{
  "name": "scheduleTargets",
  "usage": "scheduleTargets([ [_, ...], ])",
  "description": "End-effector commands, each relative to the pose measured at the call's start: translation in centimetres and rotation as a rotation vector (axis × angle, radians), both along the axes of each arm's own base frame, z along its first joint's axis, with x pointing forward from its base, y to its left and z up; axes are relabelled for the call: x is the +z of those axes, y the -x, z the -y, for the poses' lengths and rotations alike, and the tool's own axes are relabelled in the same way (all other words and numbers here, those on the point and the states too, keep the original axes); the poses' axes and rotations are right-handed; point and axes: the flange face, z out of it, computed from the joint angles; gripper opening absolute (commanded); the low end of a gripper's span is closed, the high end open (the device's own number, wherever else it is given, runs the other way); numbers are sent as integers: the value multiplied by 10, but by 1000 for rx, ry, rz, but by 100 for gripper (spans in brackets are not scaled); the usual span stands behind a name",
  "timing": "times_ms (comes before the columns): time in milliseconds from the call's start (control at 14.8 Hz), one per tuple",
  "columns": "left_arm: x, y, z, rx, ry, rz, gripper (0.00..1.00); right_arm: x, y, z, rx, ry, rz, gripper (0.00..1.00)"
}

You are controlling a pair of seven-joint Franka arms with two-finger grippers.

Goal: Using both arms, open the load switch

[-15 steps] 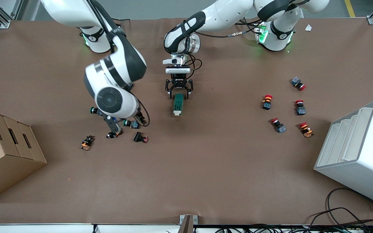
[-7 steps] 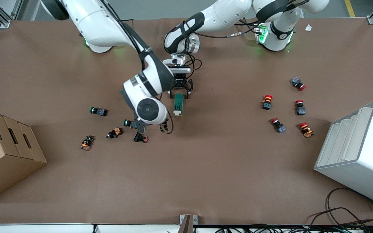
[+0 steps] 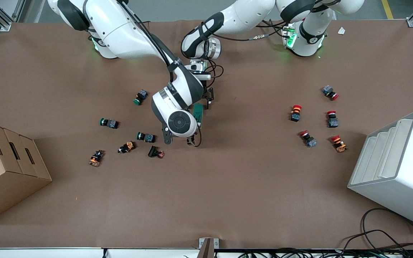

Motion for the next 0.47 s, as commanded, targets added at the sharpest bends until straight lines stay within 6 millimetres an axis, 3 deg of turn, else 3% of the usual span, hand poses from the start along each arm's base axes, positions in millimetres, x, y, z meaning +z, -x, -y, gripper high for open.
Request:
scheduleTargets([
  [0,-17,4,-1,-8,-6,-5,99,2,3,-8,-42,-29,-38,100],
  [405,-16,3,0,7,20,-4,100,-11,26,-14,-6,12,-139,100],
])
